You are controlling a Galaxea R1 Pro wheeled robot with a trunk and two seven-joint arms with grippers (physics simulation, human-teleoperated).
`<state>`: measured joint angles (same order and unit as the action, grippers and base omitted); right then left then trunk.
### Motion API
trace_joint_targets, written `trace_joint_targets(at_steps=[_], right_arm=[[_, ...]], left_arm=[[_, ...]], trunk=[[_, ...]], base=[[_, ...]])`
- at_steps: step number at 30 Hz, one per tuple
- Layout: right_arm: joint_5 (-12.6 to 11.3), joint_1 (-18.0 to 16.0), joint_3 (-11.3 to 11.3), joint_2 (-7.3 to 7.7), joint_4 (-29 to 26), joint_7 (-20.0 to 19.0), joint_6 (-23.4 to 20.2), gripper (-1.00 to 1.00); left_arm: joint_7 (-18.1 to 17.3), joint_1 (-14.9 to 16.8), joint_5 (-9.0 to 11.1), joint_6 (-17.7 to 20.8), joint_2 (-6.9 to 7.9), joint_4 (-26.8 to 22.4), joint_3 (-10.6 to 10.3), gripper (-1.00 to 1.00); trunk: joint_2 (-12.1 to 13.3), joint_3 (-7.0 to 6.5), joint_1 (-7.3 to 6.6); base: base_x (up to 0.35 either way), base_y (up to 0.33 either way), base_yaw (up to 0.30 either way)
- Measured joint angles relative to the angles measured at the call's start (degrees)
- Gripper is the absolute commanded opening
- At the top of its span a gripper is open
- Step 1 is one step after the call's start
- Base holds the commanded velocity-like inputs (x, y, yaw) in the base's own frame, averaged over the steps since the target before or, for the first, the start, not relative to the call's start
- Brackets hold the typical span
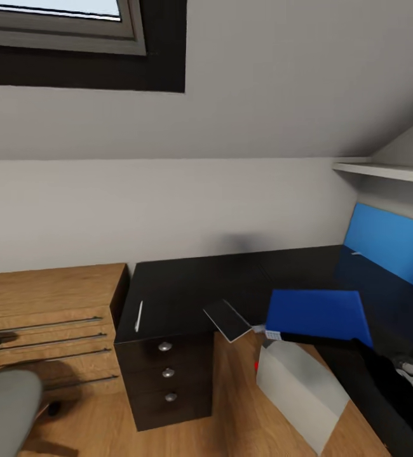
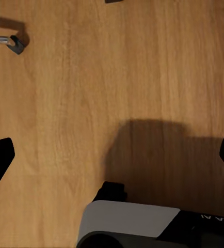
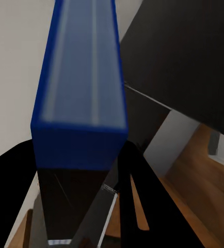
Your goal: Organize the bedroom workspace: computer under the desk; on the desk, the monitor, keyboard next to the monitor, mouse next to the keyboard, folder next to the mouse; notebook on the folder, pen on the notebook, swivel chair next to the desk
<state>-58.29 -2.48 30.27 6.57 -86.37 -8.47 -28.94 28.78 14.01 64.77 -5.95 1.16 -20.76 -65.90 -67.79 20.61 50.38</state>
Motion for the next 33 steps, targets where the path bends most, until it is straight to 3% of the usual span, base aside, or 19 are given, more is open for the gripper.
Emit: trace_joint_targets(at_steps=[17,24,26,29,31,33], right_arm=[[1.4,0.0,-0.1,-0.61,0.0,0.0,0.1,-1.00],[1.0,0.0,-0.4,-0.65,0.0,-0.5,-0.1,-1.00],[1.0,0.0,-1.6,-0.69,0.1,-0.4,0.0,-1.00],[2.3,-0.3,-8.7,-0.74,0.6,2.2,4.4,-1.00],[3.3,-1.6,-13.2,-1.02,1.3,8.0,10.3,-1.00],[3.7,-4.5,-15.8,-2.14,2.5,13.9,17.1,-1.00]], left_arm=[[0.0,0.0,0.0,0.1,-0.84,-0.1,-0.1,1.00],[0.0,0.0,0.0,0.0,-0.92,-0.1,-0.1,1.00],[0.1,0.0,0.0,0.1,-1.03,-0.1,-0.1,1.00],[0.0,0.0,0.0,0.1,-1.51,-0.1,-0.1,1.00],[0.0,0.0,0.1,0.1,-1.73,0.0,-0.1,1.00],[0.0,0.0,0.1,0.1,-1.80,0.0,-0.1,1.00]], trunk=[[0.0,0.00,0.00],[0.0,0.00,0.00],[0.0,0.00,0.00],[0.0,0.00,0.00],[0.0,0.00,0.00],[0.0,-0.01,0.00]], base=[[0.000,0.000,-0.264],[0.000,0.000,-0.068],[0.000,0.000,-0.012],[0.000,0.000,-0.004],[0.000,0.000,-0.001],[0.000,0.000,0.000]])
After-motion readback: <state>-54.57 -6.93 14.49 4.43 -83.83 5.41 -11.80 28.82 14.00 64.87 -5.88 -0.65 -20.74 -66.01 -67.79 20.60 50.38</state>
